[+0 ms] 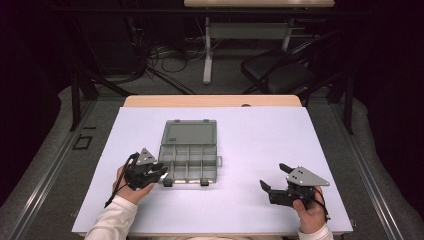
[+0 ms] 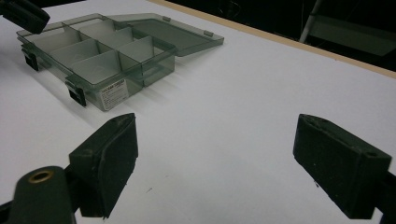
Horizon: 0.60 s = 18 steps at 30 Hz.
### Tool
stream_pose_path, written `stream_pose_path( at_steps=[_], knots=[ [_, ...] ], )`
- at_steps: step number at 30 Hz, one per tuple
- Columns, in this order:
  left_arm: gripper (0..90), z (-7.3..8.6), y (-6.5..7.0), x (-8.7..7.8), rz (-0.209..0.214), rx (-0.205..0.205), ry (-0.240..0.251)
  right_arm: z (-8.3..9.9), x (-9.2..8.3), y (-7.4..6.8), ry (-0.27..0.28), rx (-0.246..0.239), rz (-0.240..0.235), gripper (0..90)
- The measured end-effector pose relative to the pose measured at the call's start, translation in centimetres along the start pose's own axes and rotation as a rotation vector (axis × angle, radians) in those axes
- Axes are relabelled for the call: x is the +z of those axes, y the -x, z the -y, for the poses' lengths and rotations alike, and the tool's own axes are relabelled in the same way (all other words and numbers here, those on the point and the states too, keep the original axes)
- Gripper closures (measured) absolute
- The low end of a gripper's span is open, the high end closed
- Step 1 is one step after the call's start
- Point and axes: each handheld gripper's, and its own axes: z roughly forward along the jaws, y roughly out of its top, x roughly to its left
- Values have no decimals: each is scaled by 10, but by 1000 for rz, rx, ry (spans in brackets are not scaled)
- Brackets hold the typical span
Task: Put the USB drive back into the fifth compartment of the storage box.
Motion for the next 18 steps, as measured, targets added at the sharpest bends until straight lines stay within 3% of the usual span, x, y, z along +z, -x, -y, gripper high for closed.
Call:
stream_pose_path(
  at_steps=[7,13,18],
  knots=[
    [620,0,0,1,7,-17,7,0,1,0,-2,-2,-1,138],
    [492,1,-2,-1,18,-36,55,0,0,0,-3,-2,0,138],
    [428,1,-3,0,22,-17,79,0,0,-1,-3,-2,1,138]
  ],
)
